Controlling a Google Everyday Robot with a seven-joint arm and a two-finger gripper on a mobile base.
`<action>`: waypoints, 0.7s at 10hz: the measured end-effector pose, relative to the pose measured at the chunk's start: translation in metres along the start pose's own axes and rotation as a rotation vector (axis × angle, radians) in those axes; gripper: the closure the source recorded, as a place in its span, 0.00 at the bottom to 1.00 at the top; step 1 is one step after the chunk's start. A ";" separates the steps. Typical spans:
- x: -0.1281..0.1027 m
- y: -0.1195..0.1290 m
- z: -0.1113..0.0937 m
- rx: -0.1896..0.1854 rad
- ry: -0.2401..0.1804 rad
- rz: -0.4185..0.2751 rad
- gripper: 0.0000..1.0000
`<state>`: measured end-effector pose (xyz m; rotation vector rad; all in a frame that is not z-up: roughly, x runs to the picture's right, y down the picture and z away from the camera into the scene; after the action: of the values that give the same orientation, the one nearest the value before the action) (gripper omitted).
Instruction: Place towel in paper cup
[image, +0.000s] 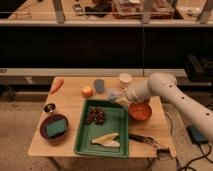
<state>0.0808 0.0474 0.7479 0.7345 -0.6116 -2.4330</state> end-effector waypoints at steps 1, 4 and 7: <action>-0.001 0.001 -0.001 -0.002 0.000 0.002 1.00; -0.003 0.016 -0.004 -0.087 0.052 0.025 1.00; -0.013 0.067 -0.007 -0.207 0.139 0.100 1.00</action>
<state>0.1171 0.0018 0.7845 0.7598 -0.3277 -2.2885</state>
